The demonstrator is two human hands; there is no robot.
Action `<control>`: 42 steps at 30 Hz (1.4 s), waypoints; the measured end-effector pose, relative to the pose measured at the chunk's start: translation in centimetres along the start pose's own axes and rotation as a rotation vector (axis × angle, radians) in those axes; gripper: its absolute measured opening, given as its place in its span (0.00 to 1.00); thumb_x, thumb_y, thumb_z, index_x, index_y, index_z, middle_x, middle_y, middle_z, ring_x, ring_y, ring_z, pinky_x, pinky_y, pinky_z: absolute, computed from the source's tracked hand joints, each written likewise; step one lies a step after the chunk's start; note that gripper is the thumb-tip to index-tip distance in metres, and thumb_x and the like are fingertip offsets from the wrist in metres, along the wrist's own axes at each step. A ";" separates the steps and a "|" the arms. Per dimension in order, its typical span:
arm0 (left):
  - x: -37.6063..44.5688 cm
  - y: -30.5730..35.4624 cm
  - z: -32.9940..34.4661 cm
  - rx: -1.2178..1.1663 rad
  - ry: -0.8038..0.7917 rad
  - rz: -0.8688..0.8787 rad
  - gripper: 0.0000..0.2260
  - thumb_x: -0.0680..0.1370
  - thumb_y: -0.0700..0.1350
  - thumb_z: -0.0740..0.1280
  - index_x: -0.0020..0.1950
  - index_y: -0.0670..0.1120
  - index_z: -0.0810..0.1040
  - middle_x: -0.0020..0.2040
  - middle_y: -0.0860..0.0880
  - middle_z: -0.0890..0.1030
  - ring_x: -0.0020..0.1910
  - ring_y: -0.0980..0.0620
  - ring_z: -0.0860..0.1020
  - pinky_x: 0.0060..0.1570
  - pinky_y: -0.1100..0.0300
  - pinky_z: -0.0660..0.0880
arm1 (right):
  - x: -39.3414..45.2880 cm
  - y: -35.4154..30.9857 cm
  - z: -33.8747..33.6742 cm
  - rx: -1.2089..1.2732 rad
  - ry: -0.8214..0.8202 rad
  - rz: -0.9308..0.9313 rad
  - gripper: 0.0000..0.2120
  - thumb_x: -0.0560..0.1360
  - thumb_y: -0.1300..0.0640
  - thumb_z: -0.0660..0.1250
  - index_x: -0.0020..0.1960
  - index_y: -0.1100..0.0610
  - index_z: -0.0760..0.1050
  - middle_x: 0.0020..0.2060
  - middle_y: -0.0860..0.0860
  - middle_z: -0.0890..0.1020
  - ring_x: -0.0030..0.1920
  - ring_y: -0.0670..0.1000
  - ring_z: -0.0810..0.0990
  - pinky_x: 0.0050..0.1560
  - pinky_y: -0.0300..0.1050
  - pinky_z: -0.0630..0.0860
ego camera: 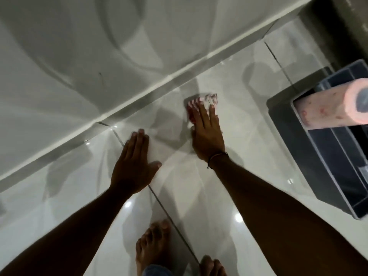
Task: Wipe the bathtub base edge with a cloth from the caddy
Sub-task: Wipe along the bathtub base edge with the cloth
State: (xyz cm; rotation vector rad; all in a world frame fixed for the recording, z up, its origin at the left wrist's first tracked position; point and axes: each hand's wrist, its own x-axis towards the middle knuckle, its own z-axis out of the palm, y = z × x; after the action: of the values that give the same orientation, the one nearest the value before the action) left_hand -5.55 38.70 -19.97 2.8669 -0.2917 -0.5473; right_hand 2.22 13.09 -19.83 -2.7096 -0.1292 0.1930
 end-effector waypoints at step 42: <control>0.1 -1.3 1.6 0.008 0.136 -0.006 0.48 0.80 0.73 0.57 0.85 0.37 0.53 0.86 0.37 0.53 0.86 0.40 0.51 0.85 0.45 0.50 | 2.3 -10.9 6.0 0.056 -0.037 -0.189 0.29 0.82 0.60 0.53 0.83 0.49 0.61 0.84 0.49 0.60 0.85 0.63 0.51 0.84 0.63 0.53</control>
State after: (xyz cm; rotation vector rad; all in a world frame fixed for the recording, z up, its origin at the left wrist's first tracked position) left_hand -5.90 39.71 -21.76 2.8955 -0.2640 -0.3504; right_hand 2.91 25.64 -21.03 -2.6197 -0.3835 0.1874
